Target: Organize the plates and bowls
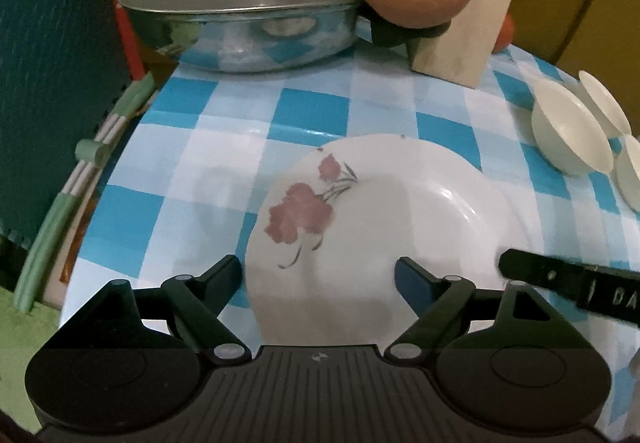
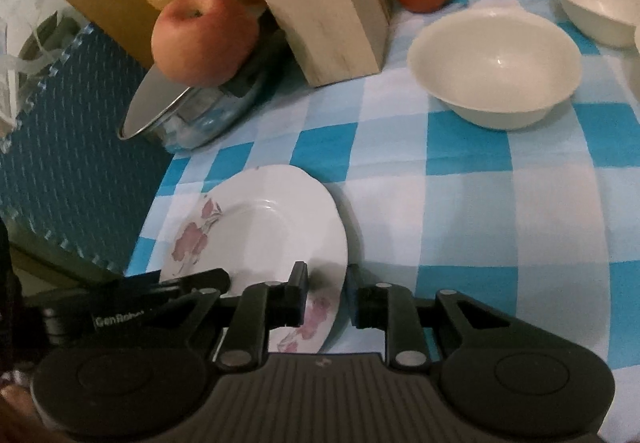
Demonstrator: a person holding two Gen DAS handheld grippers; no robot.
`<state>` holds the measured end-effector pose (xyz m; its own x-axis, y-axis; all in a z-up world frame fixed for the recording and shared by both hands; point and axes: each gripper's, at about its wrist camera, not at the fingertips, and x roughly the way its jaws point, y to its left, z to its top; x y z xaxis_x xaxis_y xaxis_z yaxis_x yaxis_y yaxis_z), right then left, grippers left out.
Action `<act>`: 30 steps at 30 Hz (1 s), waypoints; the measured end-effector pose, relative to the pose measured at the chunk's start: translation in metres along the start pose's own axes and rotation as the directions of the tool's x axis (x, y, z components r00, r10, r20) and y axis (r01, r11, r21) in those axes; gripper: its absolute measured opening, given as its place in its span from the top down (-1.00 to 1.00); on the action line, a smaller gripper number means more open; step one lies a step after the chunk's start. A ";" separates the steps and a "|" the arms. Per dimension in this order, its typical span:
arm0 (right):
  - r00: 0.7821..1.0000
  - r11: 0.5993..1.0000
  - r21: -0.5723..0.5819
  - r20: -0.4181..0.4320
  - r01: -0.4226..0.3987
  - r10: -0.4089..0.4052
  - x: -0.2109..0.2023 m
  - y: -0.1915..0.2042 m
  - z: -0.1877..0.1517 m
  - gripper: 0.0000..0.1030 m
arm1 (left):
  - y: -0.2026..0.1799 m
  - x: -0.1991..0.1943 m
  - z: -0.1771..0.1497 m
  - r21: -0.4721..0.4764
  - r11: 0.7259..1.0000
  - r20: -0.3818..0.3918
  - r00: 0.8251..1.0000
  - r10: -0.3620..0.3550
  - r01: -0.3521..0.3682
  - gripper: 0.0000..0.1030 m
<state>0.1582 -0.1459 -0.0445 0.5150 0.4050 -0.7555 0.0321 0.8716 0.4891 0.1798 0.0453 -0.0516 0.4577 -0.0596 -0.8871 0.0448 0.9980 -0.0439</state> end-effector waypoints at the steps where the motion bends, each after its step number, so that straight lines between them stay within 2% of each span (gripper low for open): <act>1: 1.000 1.000 -0.009 0.002 0.000 0.000 0.000 0.000 -0.001 0.52 | -0.003 0.000 0.000 0.010 1.000 0.001 1.000 -0.002 0.002 -0.70; 8: 1.000 1.000 -0.025 0.009 0.017 -0.017 -0.002 0.001 -0.003 0.59 | -0.008 0.001 0.001 -0.009 1.000 0.002 1.000 0.022 -0.022 -0.72; 13: 1.000 1.000 -0.011 0.014 0.014 -0.014 -0.006 -0.002 -0.004 0.59 | -0.015 -0.006 -0.002 0.035 0.998 0.037 0.998 0.045 -0.047 -0.70; 30: 0.998 1.000 0.009 0.059 0.028 -0.029 -0.027 -0.004 -0.009 0.58 | -0.030 -0.023 -0.004 0.056 0.998 0.081 0.996 0.029 -0.034 -0.70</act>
<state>0.1366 -0.1585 -0.0297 0.5632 0.3630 -0.7423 0.0541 0.8802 0.4715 0.1645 0.0168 -0.0319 0.5289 -0.0317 -0.8481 0.0786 0.9968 0.0117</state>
